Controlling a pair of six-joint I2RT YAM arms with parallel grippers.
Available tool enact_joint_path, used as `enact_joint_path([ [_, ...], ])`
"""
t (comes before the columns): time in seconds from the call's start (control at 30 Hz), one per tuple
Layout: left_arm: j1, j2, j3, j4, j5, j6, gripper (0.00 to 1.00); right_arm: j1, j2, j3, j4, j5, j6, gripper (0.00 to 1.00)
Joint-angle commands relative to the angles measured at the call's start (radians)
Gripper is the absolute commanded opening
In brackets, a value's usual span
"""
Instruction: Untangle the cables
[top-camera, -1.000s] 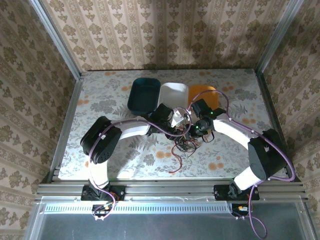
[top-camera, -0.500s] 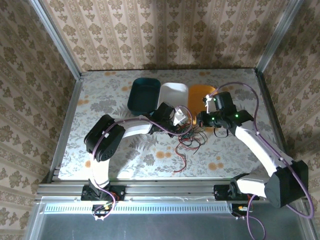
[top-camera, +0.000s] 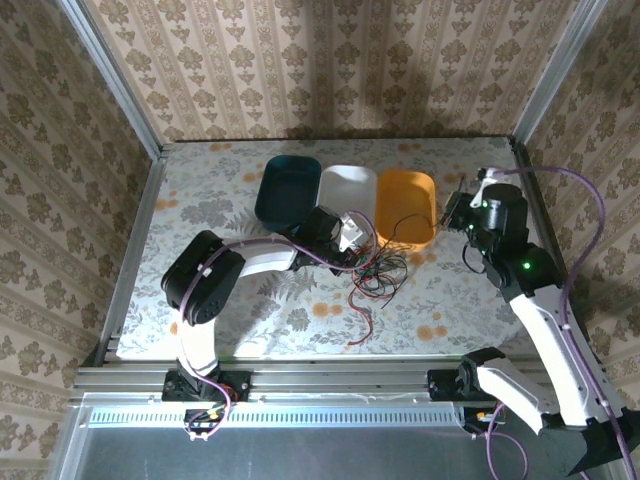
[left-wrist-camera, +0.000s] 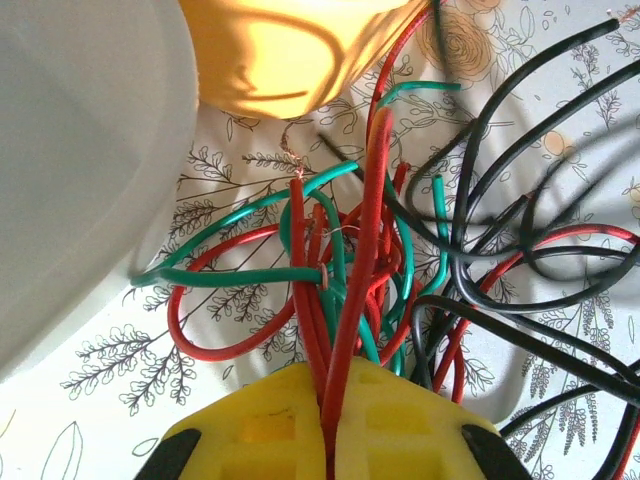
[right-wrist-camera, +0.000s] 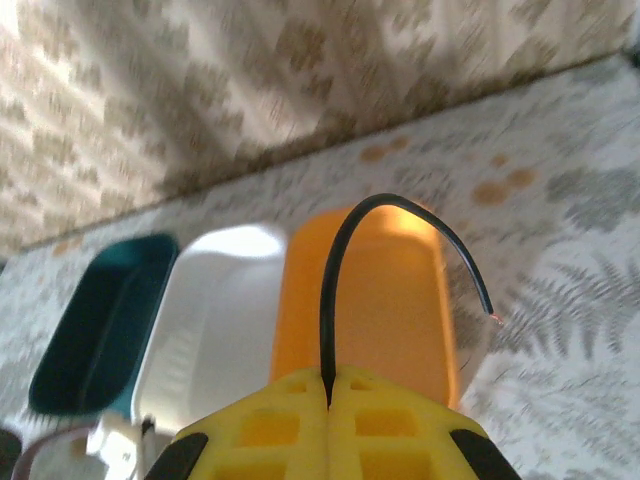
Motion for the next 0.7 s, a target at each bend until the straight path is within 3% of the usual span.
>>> enact_joint_path([
  [0.0,0.013,-0.029,-0.035,-0.033,-0.029,-0.023,0.0,-0.037,-0.028,0.062,0.062,0.115,-0.01,0.0],
  [0.17,0.005,-0.051,-0.065,-0.024,-0.113,-0.02,0.0,-0.097,-0.04,0.114,0.156,0.102,-0.027,0.0],
  [0.3,0.004,-0.082,-0.108,-0.035,-0.145,-0.004,0.0,-0.158,-0.003,0.172,0.194,0.018,-0.019,0.0],
  [0.53,0.035,-0.159,-0.209,0.082,-0.053,-0.023,0.0,-0.186,0.197,0.279,0.118,-0.12,-0.014,0.0],
  [0.67,0.076,-0.159,-0.187,0.075,0.041,-0.108,0.0,-0.186,0.316,0.272,0.135,-0.197,0.021,0.0],
])
